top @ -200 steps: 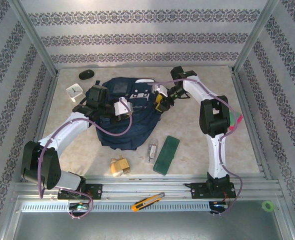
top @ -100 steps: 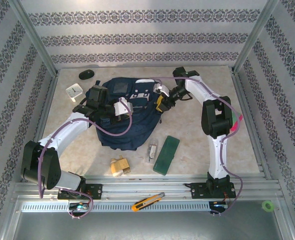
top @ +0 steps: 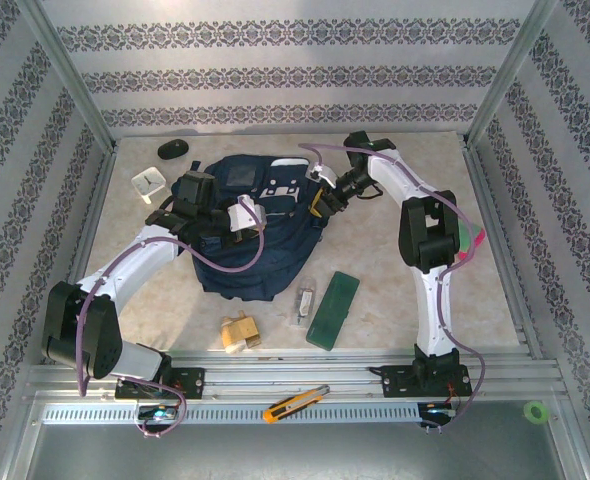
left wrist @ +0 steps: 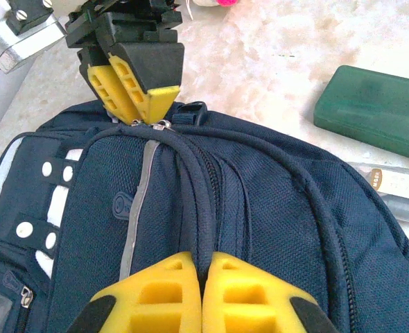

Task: Pack the student bag

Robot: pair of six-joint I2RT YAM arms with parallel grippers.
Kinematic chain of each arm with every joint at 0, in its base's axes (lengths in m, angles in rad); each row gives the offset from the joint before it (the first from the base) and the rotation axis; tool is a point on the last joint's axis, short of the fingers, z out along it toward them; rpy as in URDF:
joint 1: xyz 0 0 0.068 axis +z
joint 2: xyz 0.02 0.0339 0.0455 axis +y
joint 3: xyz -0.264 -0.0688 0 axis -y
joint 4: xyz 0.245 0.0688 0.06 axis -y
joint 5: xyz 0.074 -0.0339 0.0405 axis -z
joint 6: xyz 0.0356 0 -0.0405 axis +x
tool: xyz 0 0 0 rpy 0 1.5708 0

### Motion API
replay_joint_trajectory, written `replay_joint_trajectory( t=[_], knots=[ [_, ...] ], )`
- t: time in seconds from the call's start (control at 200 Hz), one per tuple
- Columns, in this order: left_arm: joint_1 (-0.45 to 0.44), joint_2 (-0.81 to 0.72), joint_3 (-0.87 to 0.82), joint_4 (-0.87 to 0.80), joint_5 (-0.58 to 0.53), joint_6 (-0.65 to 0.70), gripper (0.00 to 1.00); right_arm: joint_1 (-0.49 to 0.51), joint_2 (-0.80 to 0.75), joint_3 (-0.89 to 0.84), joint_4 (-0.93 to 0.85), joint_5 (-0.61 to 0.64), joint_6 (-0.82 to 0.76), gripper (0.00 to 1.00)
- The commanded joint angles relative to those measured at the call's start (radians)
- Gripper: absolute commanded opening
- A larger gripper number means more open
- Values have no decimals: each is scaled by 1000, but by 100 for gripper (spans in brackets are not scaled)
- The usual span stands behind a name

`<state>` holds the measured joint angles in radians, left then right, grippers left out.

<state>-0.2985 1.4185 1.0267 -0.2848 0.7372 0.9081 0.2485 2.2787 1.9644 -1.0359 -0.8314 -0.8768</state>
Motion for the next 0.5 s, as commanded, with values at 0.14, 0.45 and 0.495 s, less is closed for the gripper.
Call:
replay_joint_trajectory(
  t=[0.14,0.45,0.495],
  knots=[
    [10,-27,9,82,70,0,0,-21,-72,-37,30,-65,27,2],
    [10,-28,6,87,37,3,0,-19,-180,-143,125,-143,77,0],
    [10,-28,4,89,33,2,0,-17,-198,-170,146,-135,95,0]
  ],
)
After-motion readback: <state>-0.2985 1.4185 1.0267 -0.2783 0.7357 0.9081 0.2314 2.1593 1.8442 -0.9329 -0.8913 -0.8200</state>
